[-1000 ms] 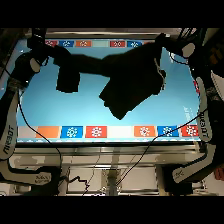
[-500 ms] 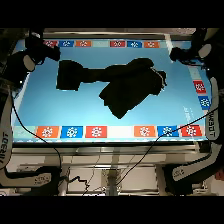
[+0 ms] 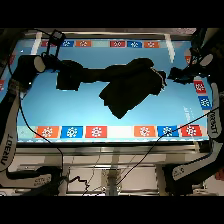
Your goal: Fold the clothes and pants, and hang the long-sleeved shirts on hangers.
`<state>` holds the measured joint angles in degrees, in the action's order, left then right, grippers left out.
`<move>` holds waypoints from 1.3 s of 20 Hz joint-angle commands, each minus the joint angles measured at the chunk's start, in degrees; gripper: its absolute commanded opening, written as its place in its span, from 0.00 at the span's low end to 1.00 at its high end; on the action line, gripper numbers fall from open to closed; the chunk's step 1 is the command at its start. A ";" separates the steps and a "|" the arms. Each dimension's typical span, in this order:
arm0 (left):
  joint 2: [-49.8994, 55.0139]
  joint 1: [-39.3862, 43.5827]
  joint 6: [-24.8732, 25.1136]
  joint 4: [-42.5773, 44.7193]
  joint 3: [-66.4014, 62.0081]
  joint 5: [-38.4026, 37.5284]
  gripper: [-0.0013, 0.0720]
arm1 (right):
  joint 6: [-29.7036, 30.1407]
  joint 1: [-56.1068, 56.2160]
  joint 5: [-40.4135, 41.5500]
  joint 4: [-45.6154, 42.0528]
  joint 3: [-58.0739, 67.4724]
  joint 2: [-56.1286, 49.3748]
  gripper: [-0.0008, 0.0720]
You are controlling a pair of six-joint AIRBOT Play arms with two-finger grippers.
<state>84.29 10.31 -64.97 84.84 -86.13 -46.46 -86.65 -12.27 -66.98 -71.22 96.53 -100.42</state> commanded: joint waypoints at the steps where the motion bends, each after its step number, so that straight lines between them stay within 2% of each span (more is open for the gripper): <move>1: 0.07 3.02 -0.70 0.00 0.02 -1.79 0.97 | -1.29 2.01 1.84 8.26 -1.25 -4.39 0.80; 3: 0.07 3.93 -0.70 -0.02 0.02 -1.84 0.97 | -2.60 2.32 4.02 13.09 -1.25 -7.41 0.80; 5: 0.07 4.22 -0.70 -0.02 0.02 -1.84 0.97 | -6.43 2.32 6.62 13.92 -1.25 -9.49 0.80; 7: 0.07 4.28 -0.90 -0.02 0.02 -1.86 0.97 | -7.21 2.32 8.66 14.43 -1.25 -10.75 0.79; 11: 0.09 4.31 -6.91 -0.02 0.20 -2.25 0.97 | -8.76 2.34 11.21 15.34 -1.22 -13.00 0.73; 13: 0.09 4.33 -10.19 -0.04 0.20 -2.51 0.97 | -7.87 2.78 14.38 16.55 -1.25 -13.51 0.40; 14: 0.09 4.35 -12.26 -0.33 0.20 -3.02 0.97 | -4.83 3.17 15.78 18.23 -1.16 -13.29 0.09; 15: 0.31 4.35 -13.49 -2.36 0.22 -4.15 0.97 | -2.21 3.58 15.82 20.09 -0.55 -13.16 0.05; 16: 0.81 4.35 -13.51 -5.18 0.24 -6.36 0.97 | 0.09 4.04 15.04 21.59 0.79 -12.94 0.05; 18: 2.10 4.37 -13.46 -12.13 0.57 -10.16 0.97 | 0.85 5.01 11.82 21.99 5.31 -12.35 0.05; 20: 2.56 4.90 -13.46 -17.70 1.79 -10.19 0.96 | 0.85 5.86 9.44 21.94 10.40 -10.86 0.05; 22: 2.54 6.54 -13.46 -20.28 2.56 -10.21 0.87 | 0.83 6.62 9.18 21.88 14.75 -8.24 0.05; 26: 2.51 11.98 -13.51 -21.29 2.71 -10.58 0.86 | 0.85 7.72 13.64 20.94 20.55 -1.62 0.05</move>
<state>86.72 19.25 -78.26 66.48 -83.72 -56.29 -86.15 -5.32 -56.36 -49.91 112.99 -106.10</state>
